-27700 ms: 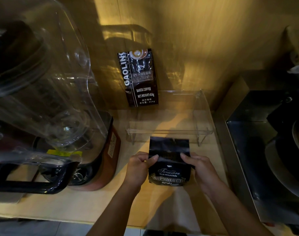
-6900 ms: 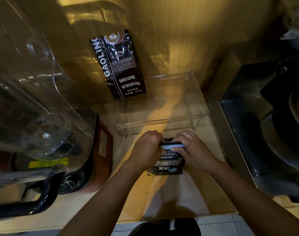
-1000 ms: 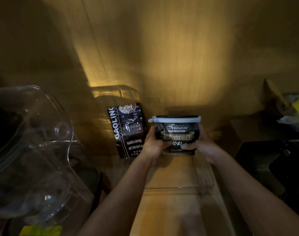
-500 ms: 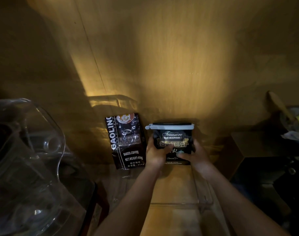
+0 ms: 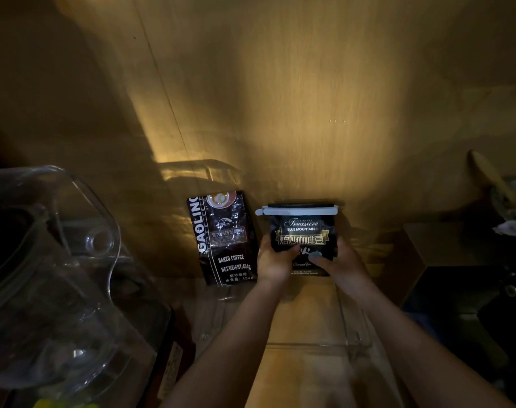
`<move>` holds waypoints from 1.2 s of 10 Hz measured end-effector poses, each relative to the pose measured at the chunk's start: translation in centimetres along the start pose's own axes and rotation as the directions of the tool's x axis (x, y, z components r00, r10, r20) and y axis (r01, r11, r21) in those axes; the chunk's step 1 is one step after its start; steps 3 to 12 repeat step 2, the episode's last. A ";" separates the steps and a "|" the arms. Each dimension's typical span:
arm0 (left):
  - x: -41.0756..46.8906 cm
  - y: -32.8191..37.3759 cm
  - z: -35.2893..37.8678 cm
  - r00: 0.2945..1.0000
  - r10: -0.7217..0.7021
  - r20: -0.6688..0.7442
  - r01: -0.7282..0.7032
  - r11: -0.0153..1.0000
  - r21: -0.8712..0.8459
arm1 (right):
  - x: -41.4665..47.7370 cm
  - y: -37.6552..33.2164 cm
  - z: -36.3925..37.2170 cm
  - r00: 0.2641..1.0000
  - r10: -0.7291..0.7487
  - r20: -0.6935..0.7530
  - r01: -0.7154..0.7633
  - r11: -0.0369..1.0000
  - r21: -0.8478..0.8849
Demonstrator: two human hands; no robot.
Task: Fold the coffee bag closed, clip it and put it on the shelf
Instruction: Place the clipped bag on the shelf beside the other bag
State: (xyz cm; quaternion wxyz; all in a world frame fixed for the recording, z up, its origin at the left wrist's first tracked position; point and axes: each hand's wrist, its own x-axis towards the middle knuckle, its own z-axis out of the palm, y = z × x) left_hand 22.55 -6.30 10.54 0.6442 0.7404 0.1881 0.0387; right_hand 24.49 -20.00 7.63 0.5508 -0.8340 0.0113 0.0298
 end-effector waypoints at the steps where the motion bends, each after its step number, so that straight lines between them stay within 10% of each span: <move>1: -1.1 0.2 -0.7 1.000 -0.004 -0.011 0.004 0.999 -0.036 | -0.6 -0.6 -0.7 0.996 0.047 -0.071 -0.060 0.979 -0.196; 12: -2.9 1.4 -2.0 0.990 0.122 -0.071 -0.121 0.992 0.028 | -1.5 -2.2 -2.0 0.993 0.012 -0.119 -0.041 0.969 -0.244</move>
